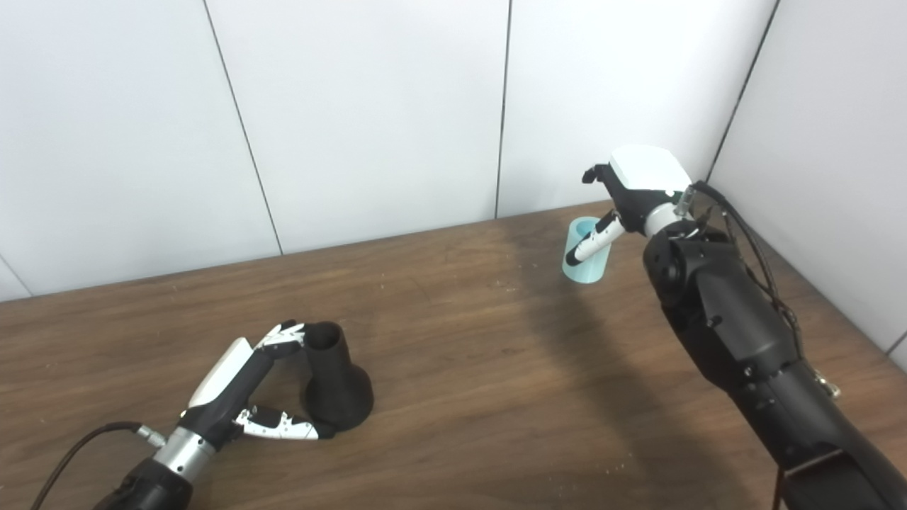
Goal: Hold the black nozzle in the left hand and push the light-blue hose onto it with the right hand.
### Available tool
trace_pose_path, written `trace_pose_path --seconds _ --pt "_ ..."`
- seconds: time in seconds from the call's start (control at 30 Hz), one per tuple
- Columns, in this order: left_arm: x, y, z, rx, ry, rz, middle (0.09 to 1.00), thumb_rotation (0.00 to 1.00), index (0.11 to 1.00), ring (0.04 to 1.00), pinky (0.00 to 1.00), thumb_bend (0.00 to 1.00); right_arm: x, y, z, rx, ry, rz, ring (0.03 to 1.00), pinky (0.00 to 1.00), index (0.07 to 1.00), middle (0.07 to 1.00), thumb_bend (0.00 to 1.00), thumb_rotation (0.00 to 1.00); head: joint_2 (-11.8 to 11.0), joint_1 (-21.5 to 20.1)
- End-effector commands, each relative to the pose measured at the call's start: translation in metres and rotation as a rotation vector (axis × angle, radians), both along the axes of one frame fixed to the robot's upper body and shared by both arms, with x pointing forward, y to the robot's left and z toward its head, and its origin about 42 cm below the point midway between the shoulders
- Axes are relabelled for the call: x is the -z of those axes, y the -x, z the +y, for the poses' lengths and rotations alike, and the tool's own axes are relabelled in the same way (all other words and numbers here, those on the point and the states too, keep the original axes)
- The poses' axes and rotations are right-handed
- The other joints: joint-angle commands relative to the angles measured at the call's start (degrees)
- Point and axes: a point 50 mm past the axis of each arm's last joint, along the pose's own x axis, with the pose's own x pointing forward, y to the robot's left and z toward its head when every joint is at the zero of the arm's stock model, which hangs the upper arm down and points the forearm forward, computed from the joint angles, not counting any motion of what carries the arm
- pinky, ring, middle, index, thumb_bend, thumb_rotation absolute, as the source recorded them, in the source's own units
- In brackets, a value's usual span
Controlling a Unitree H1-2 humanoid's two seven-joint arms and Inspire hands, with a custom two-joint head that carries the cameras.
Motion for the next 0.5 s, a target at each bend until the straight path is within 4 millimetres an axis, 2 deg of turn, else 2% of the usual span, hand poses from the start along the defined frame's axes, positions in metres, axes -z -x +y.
trace_pose_path --seconds 0.0,0.47 --pt "0.082 0.052 0.022 -0.017 -0.168 0.257 0.762 0.07 0.485 0.896 1.0 0.52 -0.039 -0.007 -0.007 -0.001 0.045 -0.132 0.772 0.72 0.772 0.809 0.93 0.31 0.0 -0.1" --pt "0.081 0.053 0.022 -0.014 -0.172 0.259 0.763 0.07 0.485 0.895 0.99 0.52 -0.03 -0.019 -0.01 0.022 0.042 -0.148 0.771 0.72 0.77 0.807 0.94 0.32 0.2 -0.1"
